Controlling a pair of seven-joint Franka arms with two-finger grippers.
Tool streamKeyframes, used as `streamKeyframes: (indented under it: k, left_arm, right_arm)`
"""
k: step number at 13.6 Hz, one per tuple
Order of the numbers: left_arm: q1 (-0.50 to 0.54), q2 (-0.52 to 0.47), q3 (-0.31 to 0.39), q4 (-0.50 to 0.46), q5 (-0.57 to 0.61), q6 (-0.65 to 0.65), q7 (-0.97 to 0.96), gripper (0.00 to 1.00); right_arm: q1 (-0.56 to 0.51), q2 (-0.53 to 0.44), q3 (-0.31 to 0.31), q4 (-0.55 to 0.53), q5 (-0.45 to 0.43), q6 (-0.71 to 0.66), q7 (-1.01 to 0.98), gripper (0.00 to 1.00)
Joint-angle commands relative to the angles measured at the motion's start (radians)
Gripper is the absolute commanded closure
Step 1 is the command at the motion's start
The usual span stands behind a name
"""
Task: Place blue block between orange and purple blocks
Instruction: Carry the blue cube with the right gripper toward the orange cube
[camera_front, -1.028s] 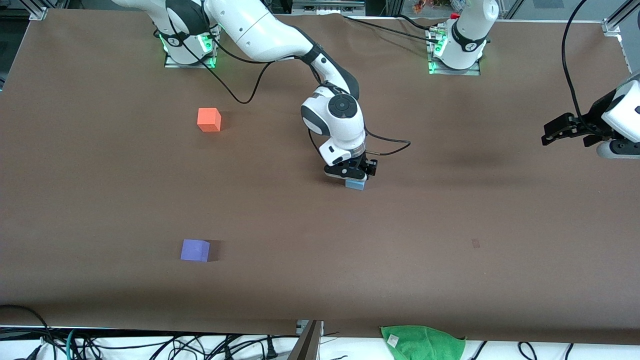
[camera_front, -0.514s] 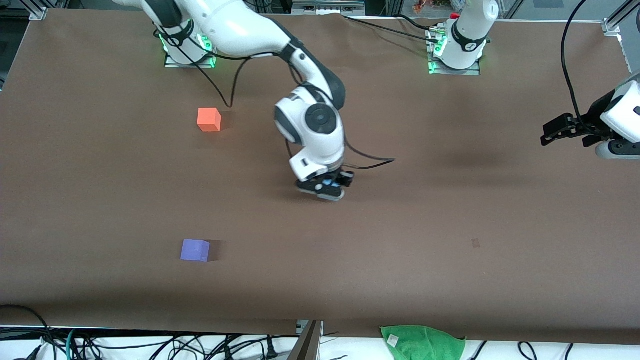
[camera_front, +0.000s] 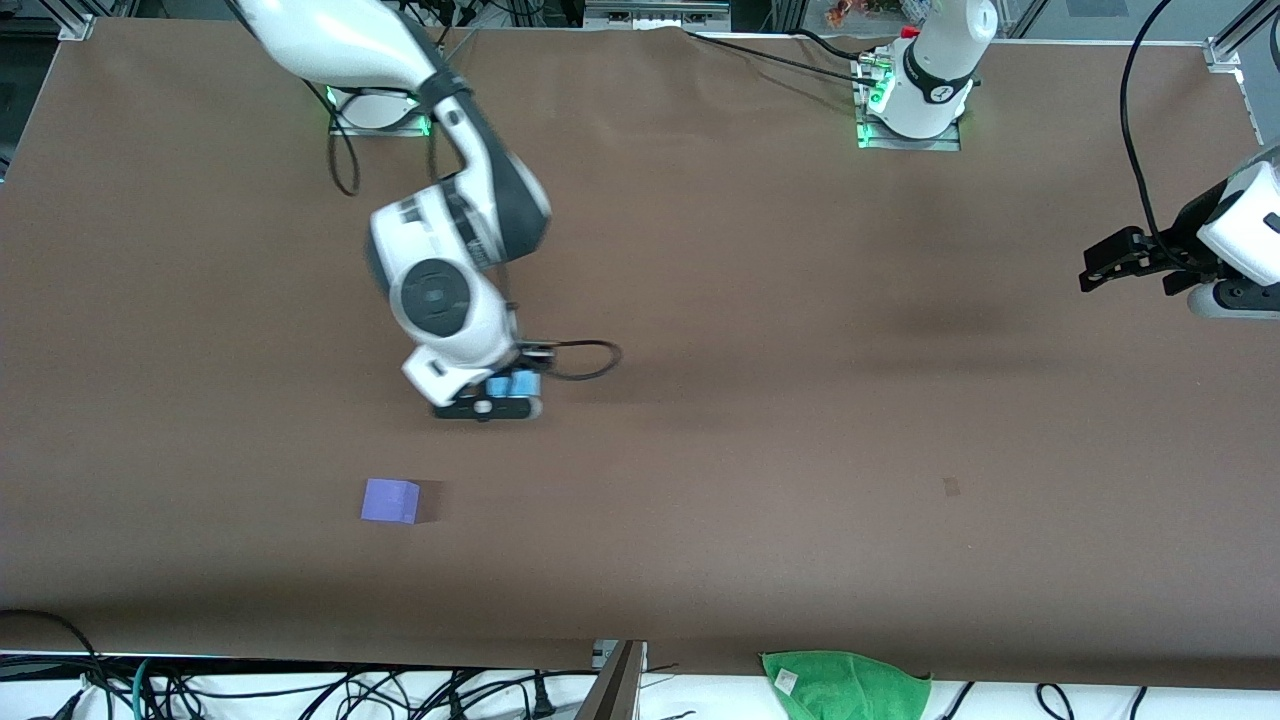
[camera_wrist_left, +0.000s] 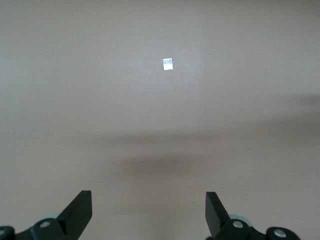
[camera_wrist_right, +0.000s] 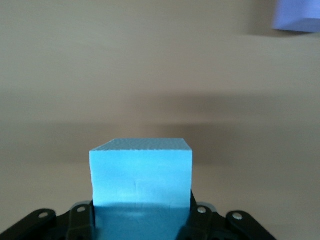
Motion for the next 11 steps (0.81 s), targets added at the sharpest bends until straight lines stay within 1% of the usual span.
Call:
streamKeyframes:
  k: [1, 2, 3, 4, 5, 7, 8, 11]
  left_arm:
    - [-0.005, -0.006, 0.006, -0.003, -0.02, 0.0, 0.026, 0.0]
    - [-0.005, -0.006, 0.006, -0.003, -0.02, -0.009, 0.026, 0.0]
    - [-0.005, -0.006, 0.006, -0.003, -0.02, -0.009, 0.026, 0.0]
    - [-0.005, -0.006, 0.006, -0.003, -0.02, -0.01, 0.026, 0.0]
    - [-0.005, -0.006, 0.006, -0.003, -0.02, -0.011, 0.026, 0.0]
    - [-0.009, -0.008, 0.004, -0.002, -0.02, -0.011, 0.024, 0.0]
    - [-0.009, -0.006, 0.004, -0.002, -0.02, -0.011, 0.024, 0.0]
    - [-0.011, -0.006, 0.003, 0.004, -0.02, -0.011, 0.023, 0.0]
  right_arm:
    - [0.006, -0.141, -0.07, -0.316, 0.014, 0.155, -0.112, 0.61]
    - [0.006, -0.147, -0.107, -0.365, 0.016, 0.194, -0.154, 0.61]
    - [0.005, -0.146, -0.131, -0.384, 0.019, 0.209, -0.18, 0.6]
    - [-0.001, -0.143, -0.139, -0.398, 0.019, 0.22, -0.182, 0.6]
    - [-0.021, -0.138, -0.141, -0.421, 0.027, 0.254, -0.182, 0.6]
    - [-0.033, -0.131, -0.141, -0.508, 0.088, 0.377, -0.185, 0.6]
    - [-0.032, -0.132, -0.141, -0.54, 0.09, 0.416, -0.185, 0.6]
    - [-0.032, -0.138, -0.138, -0.563, 0.091, 0.429, -0.185, 0.6]
